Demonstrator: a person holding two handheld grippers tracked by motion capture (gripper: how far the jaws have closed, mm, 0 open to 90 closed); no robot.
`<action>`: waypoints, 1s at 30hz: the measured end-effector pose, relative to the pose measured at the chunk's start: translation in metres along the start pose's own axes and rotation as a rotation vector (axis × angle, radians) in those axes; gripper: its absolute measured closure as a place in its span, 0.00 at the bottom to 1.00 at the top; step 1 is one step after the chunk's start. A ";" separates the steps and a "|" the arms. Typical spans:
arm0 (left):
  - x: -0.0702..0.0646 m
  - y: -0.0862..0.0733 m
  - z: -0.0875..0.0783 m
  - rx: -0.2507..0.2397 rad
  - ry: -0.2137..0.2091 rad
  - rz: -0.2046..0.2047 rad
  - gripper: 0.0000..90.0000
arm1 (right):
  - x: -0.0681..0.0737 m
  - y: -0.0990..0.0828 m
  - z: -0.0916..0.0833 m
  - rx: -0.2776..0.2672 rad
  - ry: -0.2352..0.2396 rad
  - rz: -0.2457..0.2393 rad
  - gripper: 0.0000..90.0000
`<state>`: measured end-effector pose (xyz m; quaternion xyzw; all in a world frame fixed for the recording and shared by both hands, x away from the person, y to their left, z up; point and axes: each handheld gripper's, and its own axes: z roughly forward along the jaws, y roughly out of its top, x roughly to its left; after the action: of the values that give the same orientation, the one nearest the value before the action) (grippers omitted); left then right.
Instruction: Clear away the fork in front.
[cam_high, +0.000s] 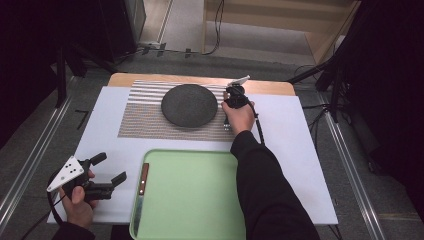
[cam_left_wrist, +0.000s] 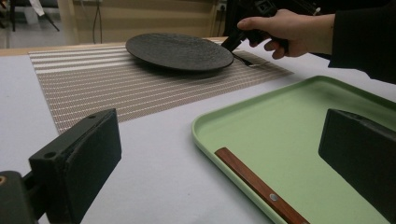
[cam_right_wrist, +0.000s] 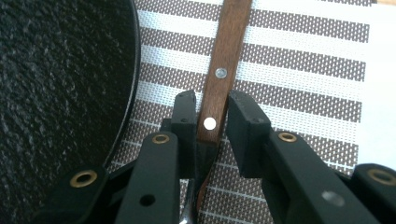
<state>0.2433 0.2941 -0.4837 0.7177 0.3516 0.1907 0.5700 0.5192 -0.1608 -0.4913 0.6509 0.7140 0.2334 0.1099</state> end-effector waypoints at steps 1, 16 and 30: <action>0.000 0.000 0.000 0.001 0.001 0.001 0.00 | 0.000 0.000 0.000 0.000 -0.003 0.008 0.80; -0.001 0.000 0.000 -0.001 -0.001 0.000 0.00 | 0.010 0.004 0.001 0.032 -0.076 -0.002 0.84; -0.001 0.000 0.000 0.001 0.002 0.002 0.00 | 0.001 0.003 -0.002 0.010 -0.023 0.017 0.85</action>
<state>0.2426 0.2935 -0.4837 0.7181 0.3516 0.1915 0.5692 0.5207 -0.1603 -0.4885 0.6600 0.7084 0.2232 0.1130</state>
